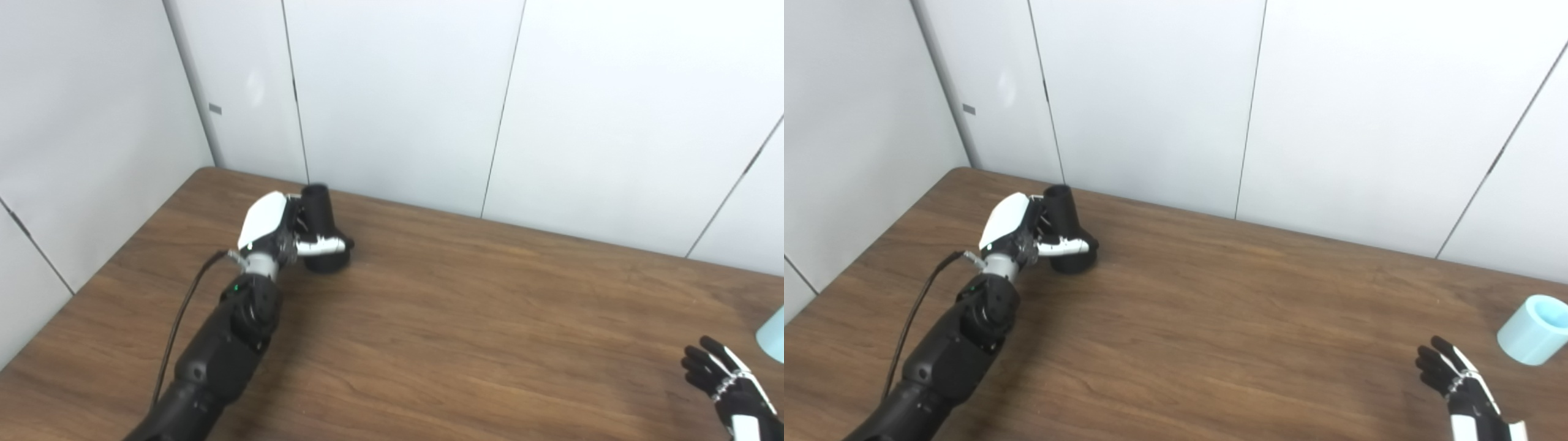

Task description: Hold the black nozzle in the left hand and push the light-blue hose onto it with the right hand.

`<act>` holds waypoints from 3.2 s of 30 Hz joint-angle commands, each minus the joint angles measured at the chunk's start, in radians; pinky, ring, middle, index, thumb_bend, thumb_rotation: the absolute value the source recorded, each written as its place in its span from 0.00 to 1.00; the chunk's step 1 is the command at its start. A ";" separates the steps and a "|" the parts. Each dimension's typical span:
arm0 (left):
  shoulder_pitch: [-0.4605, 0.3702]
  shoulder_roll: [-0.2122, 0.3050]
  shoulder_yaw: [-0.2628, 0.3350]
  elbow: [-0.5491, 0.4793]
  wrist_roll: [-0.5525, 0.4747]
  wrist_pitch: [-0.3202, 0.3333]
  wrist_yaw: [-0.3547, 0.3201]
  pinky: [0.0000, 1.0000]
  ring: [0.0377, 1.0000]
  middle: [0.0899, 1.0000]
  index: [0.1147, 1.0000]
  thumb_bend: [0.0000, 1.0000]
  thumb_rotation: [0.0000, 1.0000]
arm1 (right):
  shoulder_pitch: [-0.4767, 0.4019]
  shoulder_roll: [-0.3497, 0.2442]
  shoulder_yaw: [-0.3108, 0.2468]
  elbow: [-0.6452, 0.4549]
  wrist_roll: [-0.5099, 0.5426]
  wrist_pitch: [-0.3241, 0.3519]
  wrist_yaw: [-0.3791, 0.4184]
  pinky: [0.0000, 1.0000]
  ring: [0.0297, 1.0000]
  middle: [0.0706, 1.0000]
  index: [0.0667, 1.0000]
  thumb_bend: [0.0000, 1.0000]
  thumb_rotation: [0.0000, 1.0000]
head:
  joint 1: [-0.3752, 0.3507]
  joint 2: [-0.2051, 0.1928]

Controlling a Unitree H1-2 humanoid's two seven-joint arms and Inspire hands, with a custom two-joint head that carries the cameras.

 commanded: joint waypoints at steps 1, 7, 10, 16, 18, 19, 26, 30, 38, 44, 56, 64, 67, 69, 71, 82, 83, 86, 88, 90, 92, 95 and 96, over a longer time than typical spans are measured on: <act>0.006 -0.004 -0.003 -0.036 0.027 -0.015 0.024 0.52 0.54 0.48 0.40 0.52 0.00 | 0.058 -0.001 -0.003 0.056 0.013 0.005 0.002 0.79 0.78 0.78 0.82 0.57 1.00 | 0.000 0.003; 0.081 -0.046 -0.013 -0.101 0.063 -0.028 0.058 0.47 0.50 0.44 0.42 0.52 0.00 | 0.052 -0.010 -0.009 0.065 0.033 -0.005 0.009 0.80 0.79 0.78 0.82 0.58 0.99 | -0.015 0.014; 0.106 -0.066 -0.024 -0.127 0.076 -0.040 0.065 0.45 0.48 0.42 0.43 0.52 0.00 | 0.053 -0.013 -0.012 0.055 0.047 0.012 0.013 0.81 0.80 0.79 0.82 0.57 0.98 | -0.035 0.024; 0.153 -0.140 -0.048 -0.194 0.078 -0.038 0.050 0.41 0.45 0.42 0.42 0.52 0.00 | 0.060 -0.009 -0.017 0.008 0.027 0.047 0.001 0.85 0.82 0.79 0.81 0.54 0.97 | -0.078 0.049; 0.168 -0.163 -0.054 -0.211 0.078 -0.038 0.046 0.42 0.46 0.45 0.42 0.52 0.00 | 0.065 -0.006 -0.015 -0.008 0.028 0.053 0.004 0.86 0.82 0.79 0.82 0.52 0.97 | -0.100 0.068; 0.176 -0.174 -0.058 -0.218 0.079 -0.042 0.044 0.43 0.47 0.45 0.41 0.52 0.00 | 0.066 -0.004 -0.014 -0.018 0.031 0.059 0.006 0.86 0.82 0.79 0.82 0.52 0.97 | -0.108 0.075; 0.230 -0.240 -0.089 -0.282 0.085 -0.045 0.016 0.39 0.44 0.44 0.42 0.52 0.00 | 0.063 0.025 -0.005 -0.082 0.090 0.111 0.013 0.78 0.81 0.80 0.80 0.43 0.94 | -0.161 0.115; 0.268 -0.267 -0.108 -0.317 0.093 -0.049 0.009 0.37 0.41 0.41 0.43 0.52 0.00 | 0.054 0.044 0.008 -0.090 0.076 0.126 0.005 0.80 0.82 0.81 0.80 0.42 0.98 | -0.199 0.131; 0.349 -0.295 -0.218 -0.407 0.167 -0.064 -0.040 0.40 0.44 0.43 0.42 0.52 0.00 | 0.039 0.099 0.025 -0.093 0.078 0.152 -0.007 0.80 0.80 0.79 0.80 0.45 0.95 | -0.270 0.157; 0.407 -0.330 -0.283 -0.421 0.188 -0.098 -0.043 0.43 0.45 0.40 0.43 0.52 0.00 | 0.026 0.101 0.043 -0.152 0.068 0.223 -0.004 0.79 0.85 0.85 0.85 0.54 0.91 | -0.314 0.168; 0.467 -0.329 -0.299 -0.419 0.201 -0.172 -0.035 0.41 0.45 0.41 0.43 0.52 0.00 | -0.021 0.090 0.011 -0.310 0.085 0.344 -0.025 0.72 0.81 0.83 0.84 0.59 0.32 | -0.437 0.196; 0.488 -0.330 -0.281 -0.397 0.196 -0.201 -0.032 0.41 0.45 0.43 0.42 0.52 0.00 | -0.131 -0.002 -0.033 -0.503 -0.012 0.513 -0.041 0.68 0.76 0.78 0.78 0.71 0.30 | -0.520 0.186; 0.490 -0.325 -0.283 -0.377 0.201 -0.230 -0.019 0.41 0.45 0.42 0.43 0.52 0.00 | -0.187 -0.078 -0.062 -0.547 -0.077 0.562 -0.028 0.71 0.76 0.78 0.78 0.70 0.27 | -0.556 0.176; 0.491 -0.318 -0.283 -0.358 0.201 -0.251 -0.009 0.41 0.44 0.40 0.43 0.52 0.00 | -0.231 -0.134 -0.077 -0.576 -0.103 0.620 -0.009 0.65 0.73 0.79 0.78 0.72 0.31 | -0.611 0.160; 0.494 -0.314 -0.279 -0.349 0.200 -0.263 -0.006 0.41 0.44 0.39 0.43 0.52 0.00 | -0.276 -0.186 -0.076 -0.591 -0.142 0.671 0.010 0.62 0.68 0.79 0.79 0.72 0.30 | -0.645 0.159; 0.502 -0.310 -0.257 -0.331 0.180 -0.280 -0.010 0.42 0.45 0.41 0.43 0.52 0.00 | -0.475 -0.491 0.011 -0.436 -0.592 0.720 0.285 0.71 0.81 0.79 0.76 0.80 0.09 | -0.762 0.143; 0.502 -0.311 -0.256 -0.330 0.180 -0.281 -0.010 0.41 0.45 0.40 0.43 0.52 0.00 | -0.484 -0.517 0.023 -0.399 -0.604 0.717 0.303 0.74 0.84 0.80 0.76 0.82 0.07 | -0.762 0.144; 0.503 -0.312 -0.256 -0.333 0.183 -0.282 -0.011 0.41 0.44 0.39 0.43 0.52 0.00 | -0.515 -0.590 0.075 -0.282 -0.657 0.705 0.348 0.77 0.89 0.83 0.77 0.84 0.10 | -0.763 0.146; 0.503 -0.310 -0.252 -0.337 0.180 -0.281 -0.014 0.41 0.44 0.39 0.43 0.52 0.00 | -0.543 -0.618 0.115 -0.210 -0.697 0.714 0.393 0.80 0.91 0.85 0.78 0.86 0.10 | -0.763 0.146; 0.504 -0.309 -0.246 -0.340 0.175 -0.281 -0.015 0.42 0.45 0.41 0.43 0.52 0.00 | -0.571 -0.639 0.160 -0.146 -0.739 0.718 0.433 0.84 0.93 0.87 0.80 0.88 0.10 | -0.760 0.144; 0.506 -0.311 -0.239 -0.344 0.169 -0.278 -0.020 0.43 0.46 0.42 0.42 0.52 0.00 | -0.600 -0.651 0.198 -0.075 -0.760 0.709 0.448 0.87 0.94 0.86 0.80 0.90 0.09 | -0.760 0.144; 0.511 -0.311 -0.233 -0.355 0.168 -0.271 -0.028 0.44 0.47 0.43 0.42 0.52 0.00 | -0.640 -0.656 0.244 0.017 -0.785 0.705 0.457 0.92 0.97 0.87 0.81 0.91 0.12 | -0.756 0.145; 0.512 -0.310 -0.232 -0.357 0.168 -0.270 -0.030 0.44 0.47 0.43 0.42 0.52 0.00 | -0.657 -0.656 0.261 0.049 -0.796 0.706 0.464 0.93 0.98 0.88 0.81 0.90 0.13 | -0.756 0.145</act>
